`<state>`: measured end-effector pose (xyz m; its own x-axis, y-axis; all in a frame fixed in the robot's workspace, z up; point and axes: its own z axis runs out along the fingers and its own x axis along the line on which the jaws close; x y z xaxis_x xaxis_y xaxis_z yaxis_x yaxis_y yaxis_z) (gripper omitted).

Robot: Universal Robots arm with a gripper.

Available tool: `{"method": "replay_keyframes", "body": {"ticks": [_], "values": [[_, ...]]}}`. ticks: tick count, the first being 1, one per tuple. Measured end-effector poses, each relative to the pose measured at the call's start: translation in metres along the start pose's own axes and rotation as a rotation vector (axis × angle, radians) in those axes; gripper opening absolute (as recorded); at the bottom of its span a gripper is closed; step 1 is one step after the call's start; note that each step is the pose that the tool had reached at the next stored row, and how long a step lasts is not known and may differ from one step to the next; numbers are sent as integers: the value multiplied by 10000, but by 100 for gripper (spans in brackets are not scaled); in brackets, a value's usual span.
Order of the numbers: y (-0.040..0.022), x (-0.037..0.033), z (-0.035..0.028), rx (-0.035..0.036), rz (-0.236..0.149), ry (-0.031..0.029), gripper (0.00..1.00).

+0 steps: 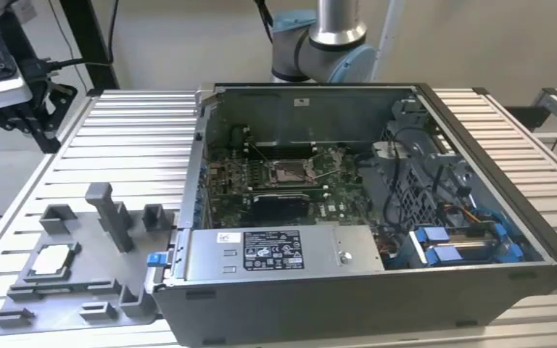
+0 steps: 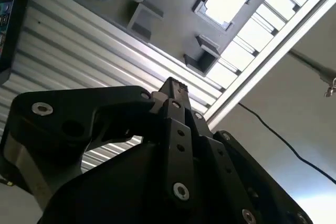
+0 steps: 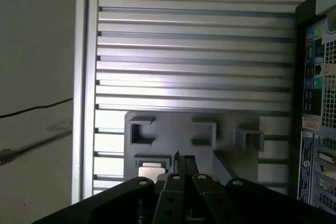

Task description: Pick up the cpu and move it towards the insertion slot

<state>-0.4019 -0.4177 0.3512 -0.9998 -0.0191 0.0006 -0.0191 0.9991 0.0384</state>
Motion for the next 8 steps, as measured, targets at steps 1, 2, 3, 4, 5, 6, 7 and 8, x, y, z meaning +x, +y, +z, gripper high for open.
{"method": "replay_keyframes", "body": {"ticks": [1, 2, 3, 4, 5, 6, 7, 8], "values": [[-26, 18, 2, 0, 0, -1, 0], [-51, 35, 4, 0, 1, -1, 0], [-77, 53, 6, 0, 1, -1, 0], [-101, 71, 8, 0, 1, 0, 0], [-126, 90, 11, 0, 1, 0, 0], [-151, 106, 14, -1, 1, -1, 0], [-179, 121, 16, -1, 1, -1, 0], [-210, 134, 18, 0, 1, -1, 0]]}}
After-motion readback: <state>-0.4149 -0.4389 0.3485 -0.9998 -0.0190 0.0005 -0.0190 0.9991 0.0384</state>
